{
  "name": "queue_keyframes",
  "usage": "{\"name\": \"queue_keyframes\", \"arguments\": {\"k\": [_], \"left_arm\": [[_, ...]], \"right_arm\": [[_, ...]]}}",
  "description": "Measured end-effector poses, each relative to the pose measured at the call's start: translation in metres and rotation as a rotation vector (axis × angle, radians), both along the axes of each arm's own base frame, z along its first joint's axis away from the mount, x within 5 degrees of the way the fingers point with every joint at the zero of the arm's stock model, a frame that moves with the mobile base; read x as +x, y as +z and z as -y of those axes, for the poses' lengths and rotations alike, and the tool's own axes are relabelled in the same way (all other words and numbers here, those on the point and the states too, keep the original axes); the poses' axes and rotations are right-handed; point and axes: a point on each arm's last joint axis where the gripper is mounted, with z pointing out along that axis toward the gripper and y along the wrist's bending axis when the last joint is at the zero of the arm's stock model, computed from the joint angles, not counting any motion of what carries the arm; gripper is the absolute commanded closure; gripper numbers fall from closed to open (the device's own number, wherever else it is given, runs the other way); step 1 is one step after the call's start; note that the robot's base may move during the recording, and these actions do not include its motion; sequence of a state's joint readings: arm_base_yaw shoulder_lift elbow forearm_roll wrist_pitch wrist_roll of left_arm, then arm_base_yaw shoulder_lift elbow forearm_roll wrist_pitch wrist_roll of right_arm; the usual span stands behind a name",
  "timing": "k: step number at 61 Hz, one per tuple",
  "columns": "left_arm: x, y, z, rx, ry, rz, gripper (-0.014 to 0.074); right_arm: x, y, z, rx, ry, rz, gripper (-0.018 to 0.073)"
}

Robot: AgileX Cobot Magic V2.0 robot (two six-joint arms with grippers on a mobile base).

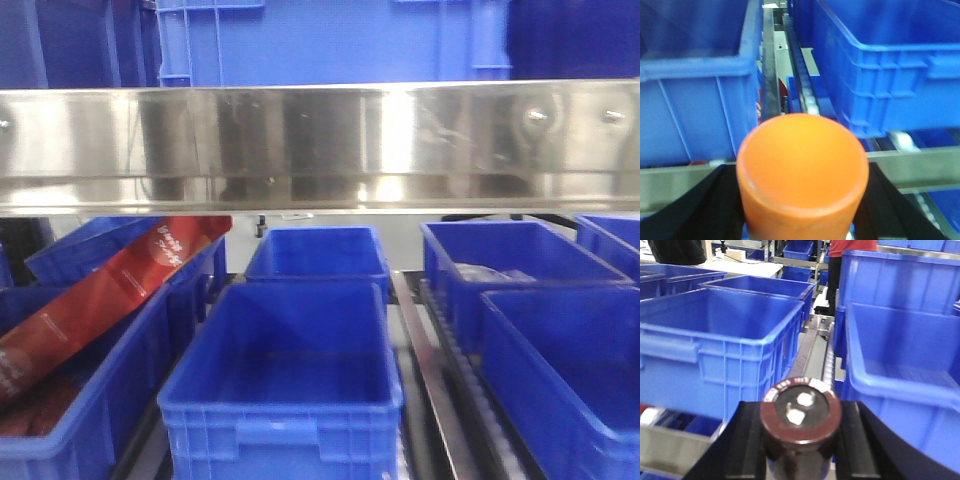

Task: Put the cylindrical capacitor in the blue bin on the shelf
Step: 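Drive up to the steel shelf of blue bins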

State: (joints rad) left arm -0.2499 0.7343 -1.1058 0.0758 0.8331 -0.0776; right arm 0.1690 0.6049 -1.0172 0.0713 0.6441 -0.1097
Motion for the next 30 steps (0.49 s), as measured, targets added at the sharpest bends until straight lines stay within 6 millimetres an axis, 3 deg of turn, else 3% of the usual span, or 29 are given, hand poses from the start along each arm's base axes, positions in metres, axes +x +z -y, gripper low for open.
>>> {"name": "queue_keyframes", "arguments": {"k": [30], "left_arm": [[0.0, 0.0, -0.0001, 0.002, 0.001, 0.0, 0.0707]], "right_arm": [[0.0, 0.0, 0.0, 0.0, 0.0, 0.0, 0.0603]]}}
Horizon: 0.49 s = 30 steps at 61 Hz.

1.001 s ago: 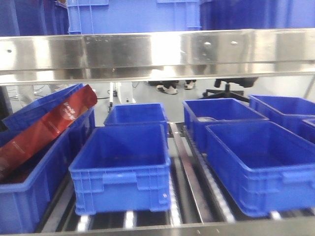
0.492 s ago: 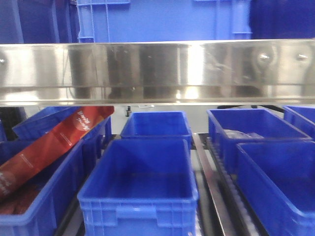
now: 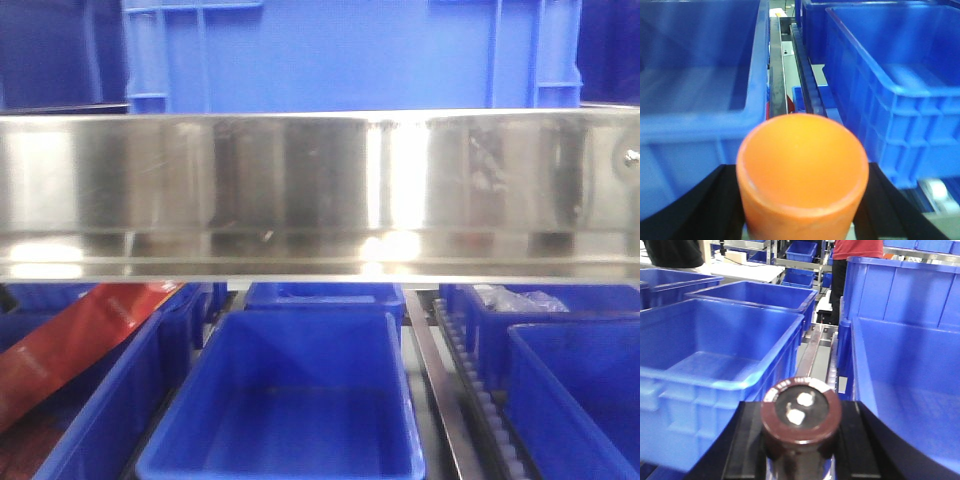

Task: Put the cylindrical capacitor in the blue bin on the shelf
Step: 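Drive up to the steel shelf of blue bins, then lower orange cylinder into a blue bin and open left gripper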

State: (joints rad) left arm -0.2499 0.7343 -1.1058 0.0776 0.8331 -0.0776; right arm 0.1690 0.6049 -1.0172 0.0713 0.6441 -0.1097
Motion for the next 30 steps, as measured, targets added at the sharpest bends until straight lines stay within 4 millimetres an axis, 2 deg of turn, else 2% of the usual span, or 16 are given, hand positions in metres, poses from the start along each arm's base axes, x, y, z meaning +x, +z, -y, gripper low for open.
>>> {"name": "queue_keyframes", "arguments": {"k": [30], "left_arm": [[0.0, 0.0, 0.0, 0.0, 0.0, 0.0, 0.0707]], "right_arm": [[0.0, 0.0, 0.0, 0.0, 0.0, 0.0, 0.0603]]}}
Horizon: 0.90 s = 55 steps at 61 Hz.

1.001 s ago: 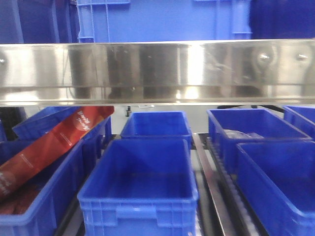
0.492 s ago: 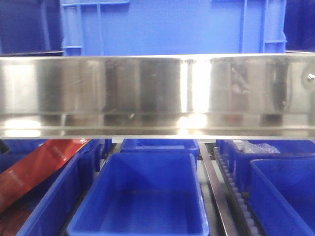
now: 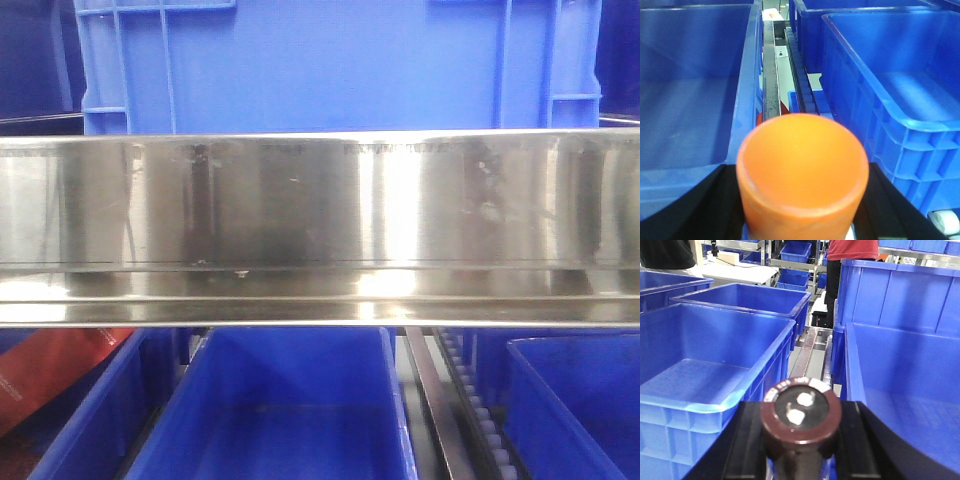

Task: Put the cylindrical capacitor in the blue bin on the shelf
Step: 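Lower orange cylinder into a blue bin and open left gripper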

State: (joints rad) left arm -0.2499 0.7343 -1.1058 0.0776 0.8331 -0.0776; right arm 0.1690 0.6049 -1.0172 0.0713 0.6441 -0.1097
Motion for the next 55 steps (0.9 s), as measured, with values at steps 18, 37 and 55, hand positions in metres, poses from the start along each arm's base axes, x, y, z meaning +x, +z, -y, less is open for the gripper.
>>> {"name": "queue_keyframes", "arguments": {"k": [18, 37, 55], "left_arm": [[0.0, 0.0, 0.0, 0.0, 0.0, 0.0, 0.0707], [0.0, 0.0, 0.0, 0.0, 0.0, 0.0, 0.0707], [0.0, 0.0, 0.0, 0.0, 0.0, 0.0, 0.0707]], "right_arm": [[0.0, 0.0, 0.0, 0.0, 0.0, 0.0, 0.0603], [0.0, 0.0, 0.0, 0.0, 0.0, 0.0, 0.0603], [0.0, 0.0, 0.0, 0.0, 0.0, 0.0, 0.0603]]}}
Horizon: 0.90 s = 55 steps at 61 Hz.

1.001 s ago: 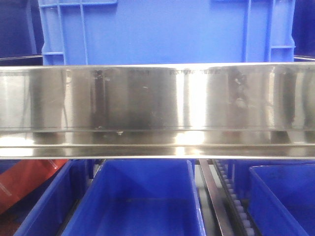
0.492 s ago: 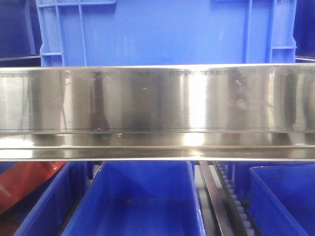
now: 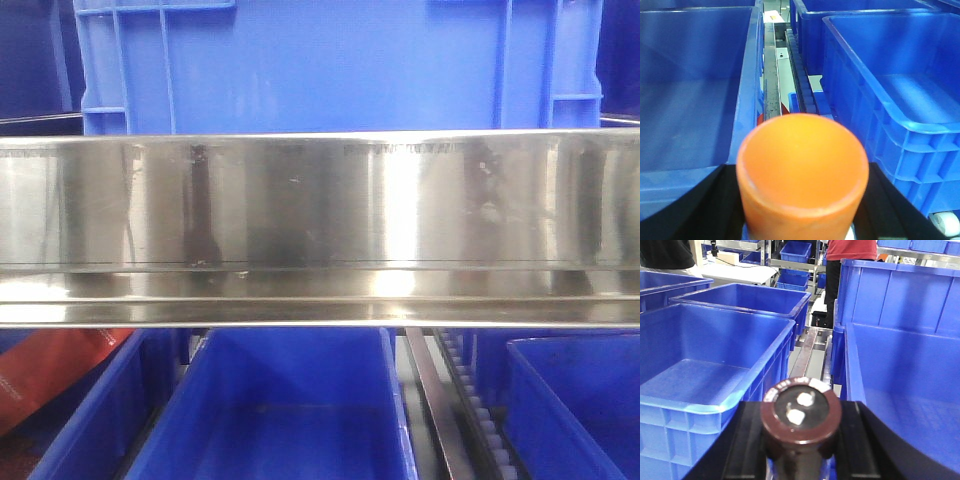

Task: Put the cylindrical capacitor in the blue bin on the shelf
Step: 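Lower orange cylinder into a blue bin and open left gripper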

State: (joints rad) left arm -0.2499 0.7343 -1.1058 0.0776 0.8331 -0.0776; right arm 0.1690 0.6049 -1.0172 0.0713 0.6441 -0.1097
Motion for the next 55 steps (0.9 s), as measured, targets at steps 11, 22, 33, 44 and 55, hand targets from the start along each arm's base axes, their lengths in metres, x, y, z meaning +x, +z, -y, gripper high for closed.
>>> {"name": "queue_keyframes", "arguments": {"k": [11, 22, 33, 44, 55], "left_arm": [[0.0, 0.001, 0.0, -0.002, -0.001, 0.01, 0.0707], [0.005, 0.001, 0.004, -0.032, -0.023, 0.001, 0.0707], [0.031, 0.012, 0.026, 0.002, -0.159, -0.021, 0.0707], [0.07, 0.046, 0.066, 0.004, -0.299, 0.017, 0.0707], [0.113, 0.067, 0.121, 0.005, -0.417, 0.042, 0.0707]], "right_arm": [[0.0, 0.0, 0.0, 0.0, 0.0, 0.0, 0.0603], [0.0, 0.0, 0.0, 0.0, 0.0, 0.0, 0.0603], [0.0, 0.0, 0.0, 0.0, 0.0, 0.0, 0.0603], [0.0, 0.0, 0.0, 0.0, 0.0, 0.002, 0.0603], [0.0, 0.001, 0.0, 0.002, -0.001, 0.01, 0.0603]]}}
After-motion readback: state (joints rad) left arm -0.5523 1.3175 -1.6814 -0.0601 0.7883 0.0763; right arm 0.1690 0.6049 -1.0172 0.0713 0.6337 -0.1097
